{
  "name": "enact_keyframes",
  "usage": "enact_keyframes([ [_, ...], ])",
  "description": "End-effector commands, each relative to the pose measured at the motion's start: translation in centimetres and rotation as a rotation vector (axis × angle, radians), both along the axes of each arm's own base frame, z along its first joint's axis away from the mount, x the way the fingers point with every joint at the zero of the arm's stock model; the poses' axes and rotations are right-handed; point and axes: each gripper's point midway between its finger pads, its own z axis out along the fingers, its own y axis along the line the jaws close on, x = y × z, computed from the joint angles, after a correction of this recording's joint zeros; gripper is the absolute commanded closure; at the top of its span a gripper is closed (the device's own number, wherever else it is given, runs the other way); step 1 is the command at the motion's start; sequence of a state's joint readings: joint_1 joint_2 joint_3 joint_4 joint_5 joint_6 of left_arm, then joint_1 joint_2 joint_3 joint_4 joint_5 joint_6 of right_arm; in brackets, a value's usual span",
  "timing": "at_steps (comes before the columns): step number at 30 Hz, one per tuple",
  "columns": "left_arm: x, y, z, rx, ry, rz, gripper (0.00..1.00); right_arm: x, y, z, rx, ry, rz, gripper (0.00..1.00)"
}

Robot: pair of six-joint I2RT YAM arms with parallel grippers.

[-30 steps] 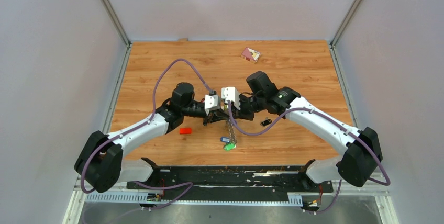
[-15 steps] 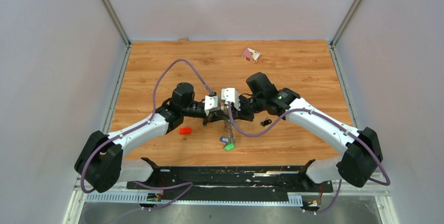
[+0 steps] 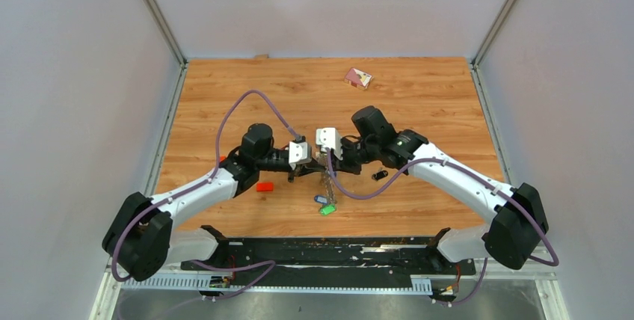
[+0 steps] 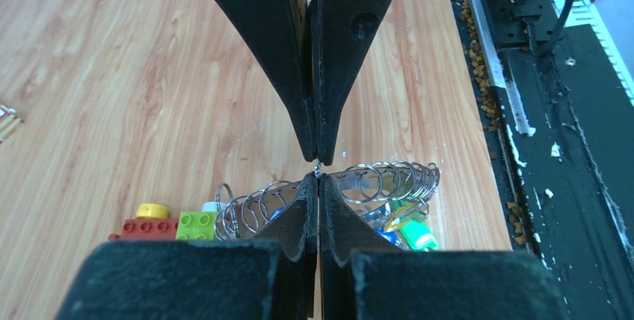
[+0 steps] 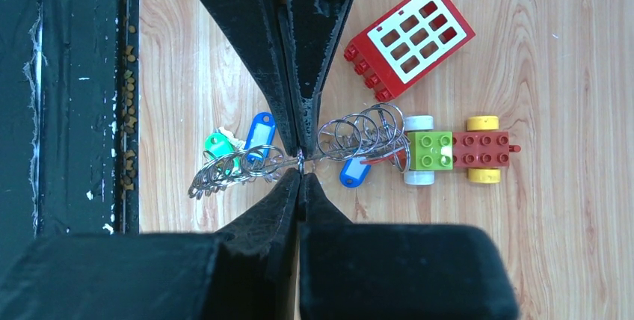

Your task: Put the keys on the keyring

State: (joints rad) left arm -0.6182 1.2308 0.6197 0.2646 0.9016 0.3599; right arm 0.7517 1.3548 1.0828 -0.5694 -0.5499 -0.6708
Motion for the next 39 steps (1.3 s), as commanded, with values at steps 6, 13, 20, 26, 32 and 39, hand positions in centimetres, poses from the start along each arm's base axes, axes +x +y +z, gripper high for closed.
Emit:
enact_keyframes([
  [6, 1.0, -0.1, 3.4, -0.118, -0.122, 0.080, 1.00, 1.3, 0.4, 0.8, 0.042, -0.029, -0.074, 1.00],
  [13, -0.5, -0.5, 3.3, -0.149, -0.088, 0.007, 1.00, 1.0, 0.4, 1.2, 0.060, -0.051, -0.045, 1.00],
  [20, -1.4, -0.7, 4.1, -0.206, -0.042, -0.023, 1.00, 0.3, 0.2, 2.1, 0.107, -0.105, -0.004, 0.91],
  [26, -2.0, -0.8, 4.4, -0.248, -0.016, -0.043, 1.00, 0.0, -0.3, 2.3, 0.112, -0.120, 0.005, 0.85],
  [32, -2.4, -0.7, 4.9, -0.297, -0.043, -0.054, 1.00, -0.6, -0.9, 3.7, 0.179, -0.126, 0.027, 0.79],
  [39, -2.7, -0.8, 5.0, -0.325, -0.021, -0.062, 1.00, -1.8, -0.7, 4.3, 0.219, -0.124, 0.089, 0.77],
])
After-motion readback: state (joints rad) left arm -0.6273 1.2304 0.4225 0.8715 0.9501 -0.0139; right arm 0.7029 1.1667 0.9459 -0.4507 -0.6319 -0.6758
